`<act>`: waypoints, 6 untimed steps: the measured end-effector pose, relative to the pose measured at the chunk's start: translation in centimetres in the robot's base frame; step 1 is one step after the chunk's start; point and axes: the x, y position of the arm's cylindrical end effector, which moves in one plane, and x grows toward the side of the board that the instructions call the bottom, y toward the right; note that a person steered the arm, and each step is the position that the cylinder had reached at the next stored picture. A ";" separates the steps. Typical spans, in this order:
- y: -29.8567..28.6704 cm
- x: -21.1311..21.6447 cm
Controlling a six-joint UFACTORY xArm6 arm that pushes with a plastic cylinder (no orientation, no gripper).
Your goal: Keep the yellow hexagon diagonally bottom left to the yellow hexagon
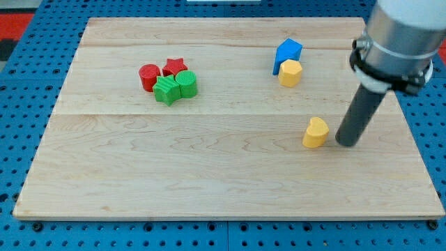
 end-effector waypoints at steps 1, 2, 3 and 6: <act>-3.0 0.7; 1.5 4.2; -4.2 2.7; -11.5 -2.3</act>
